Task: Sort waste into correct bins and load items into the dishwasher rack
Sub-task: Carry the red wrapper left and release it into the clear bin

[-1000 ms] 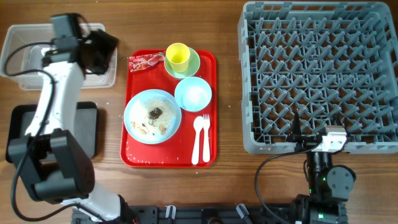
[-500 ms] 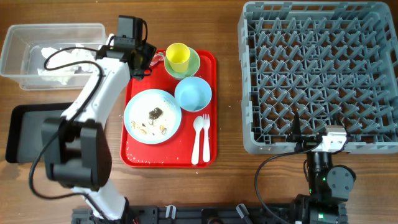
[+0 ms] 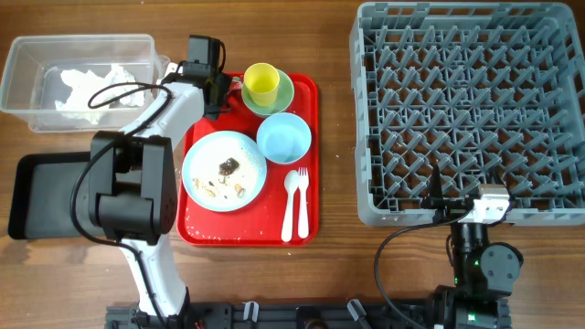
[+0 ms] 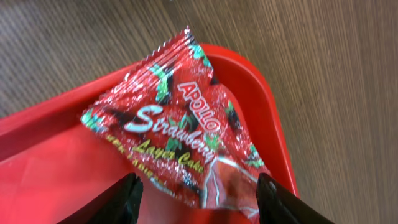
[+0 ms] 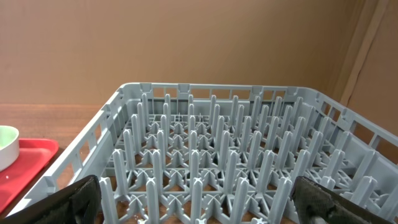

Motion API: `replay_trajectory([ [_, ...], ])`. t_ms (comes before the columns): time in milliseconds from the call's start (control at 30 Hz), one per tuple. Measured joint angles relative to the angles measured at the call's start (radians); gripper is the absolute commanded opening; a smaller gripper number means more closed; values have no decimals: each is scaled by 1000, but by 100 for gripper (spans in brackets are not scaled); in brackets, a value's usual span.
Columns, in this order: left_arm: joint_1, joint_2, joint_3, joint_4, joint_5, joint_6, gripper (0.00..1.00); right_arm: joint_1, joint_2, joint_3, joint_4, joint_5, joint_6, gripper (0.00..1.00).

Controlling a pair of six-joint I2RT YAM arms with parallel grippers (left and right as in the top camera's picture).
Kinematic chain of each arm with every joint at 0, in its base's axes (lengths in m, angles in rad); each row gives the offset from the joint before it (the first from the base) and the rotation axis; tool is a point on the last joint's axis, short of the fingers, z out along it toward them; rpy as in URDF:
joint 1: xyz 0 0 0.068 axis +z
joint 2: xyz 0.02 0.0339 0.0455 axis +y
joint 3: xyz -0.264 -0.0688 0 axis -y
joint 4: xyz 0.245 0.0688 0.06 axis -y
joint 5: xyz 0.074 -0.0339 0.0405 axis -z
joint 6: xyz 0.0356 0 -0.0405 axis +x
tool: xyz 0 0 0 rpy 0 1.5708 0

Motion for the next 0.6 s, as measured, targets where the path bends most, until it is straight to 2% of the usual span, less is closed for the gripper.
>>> replay_trajectory([
  [133, 0, 19, 0, 14, -34, -1, 56, 0, 0, 0, 0, 0, 0, 100],
  [233, 0, 28, 0, 41, -54, -3, 37, 0, 0, 0, 0, 0, 0, 100],
  [333, 0, 37, 0, 51, -60, -2, 23, 0, 0, 0, 0, 0, 0, 100],
  [400, 0, 41, 0, 56, -61, -3, 4, 0, 0, 0, 0, 0, 0, 100],
  [600, 0, 46, 0, 55, -62, -6, 4, 0, 0, 0, 0, 0, 0, 100],
])
